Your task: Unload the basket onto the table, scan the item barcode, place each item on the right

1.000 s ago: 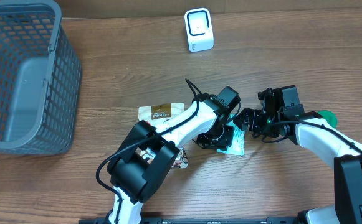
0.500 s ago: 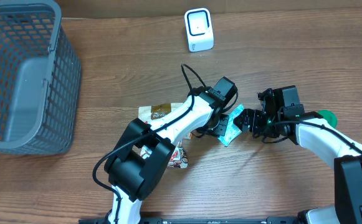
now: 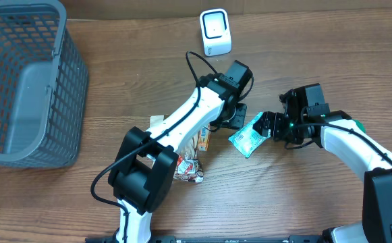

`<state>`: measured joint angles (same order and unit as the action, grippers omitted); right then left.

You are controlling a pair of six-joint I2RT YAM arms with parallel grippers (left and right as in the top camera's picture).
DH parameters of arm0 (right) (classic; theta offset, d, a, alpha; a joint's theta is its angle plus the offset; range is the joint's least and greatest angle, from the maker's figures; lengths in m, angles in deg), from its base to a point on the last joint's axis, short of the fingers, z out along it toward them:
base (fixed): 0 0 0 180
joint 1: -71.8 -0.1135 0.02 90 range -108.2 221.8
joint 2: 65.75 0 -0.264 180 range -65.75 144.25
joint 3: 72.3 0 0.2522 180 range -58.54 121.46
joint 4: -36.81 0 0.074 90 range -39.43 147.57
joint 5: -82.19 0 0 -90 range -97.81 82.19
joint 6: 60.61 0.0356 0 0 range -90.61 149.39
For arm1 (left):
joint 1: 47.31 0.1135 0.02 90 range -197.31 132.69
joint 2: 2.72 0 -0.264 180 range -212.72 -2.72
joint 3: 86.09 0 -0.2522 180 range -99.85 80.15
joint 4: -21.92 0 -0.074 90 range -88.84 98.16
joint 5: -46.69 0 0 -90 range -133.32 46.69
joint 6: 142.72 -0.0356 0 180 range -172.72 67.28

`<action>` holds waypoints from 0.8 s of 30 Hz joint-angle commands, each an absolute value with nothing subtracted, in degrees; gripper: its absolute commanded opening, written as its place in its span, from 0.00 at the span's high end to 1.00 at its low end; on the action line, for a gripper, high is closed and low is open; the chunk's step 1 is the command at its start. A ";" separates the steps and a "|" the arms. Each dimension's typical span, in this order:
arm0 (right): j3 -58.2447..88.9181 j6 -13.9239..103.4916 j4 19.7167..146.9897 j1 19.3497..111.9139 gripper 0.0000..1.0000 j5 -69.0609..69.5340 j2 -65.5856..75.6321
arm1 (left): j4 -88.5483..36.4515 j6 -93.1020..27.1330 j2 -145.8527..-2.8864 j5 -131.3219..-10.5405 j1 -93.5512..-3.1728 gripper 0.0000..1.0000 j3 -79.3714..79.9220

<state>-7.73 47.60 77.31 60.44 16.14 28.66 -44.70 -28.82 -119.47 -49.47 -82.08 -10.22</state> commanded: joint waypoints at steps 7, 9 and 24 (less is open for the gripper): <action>-6.38 44.32 78.36 60.31 0.12 11.83 28.88 | -41.18 -25.43 -119.67 -59.81 -82.32 0.62 -5.17; -6.38 44.30 78.34 60.31 0.12 10.76 28.88 | -41.23 -25.21 -119.67 -59.85 -82.32 0.62 -4.97; -6.40 42.38 78.29 60.31 0.11 10.67 28.88 | -33.58 -20.52 -119.67 -54.32 -82.75 0.71 2.13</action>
<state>-7.27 43.19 78.60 60.44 11.22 28.66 -34.69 -22.22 -119.47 -56.29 -82.21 0.89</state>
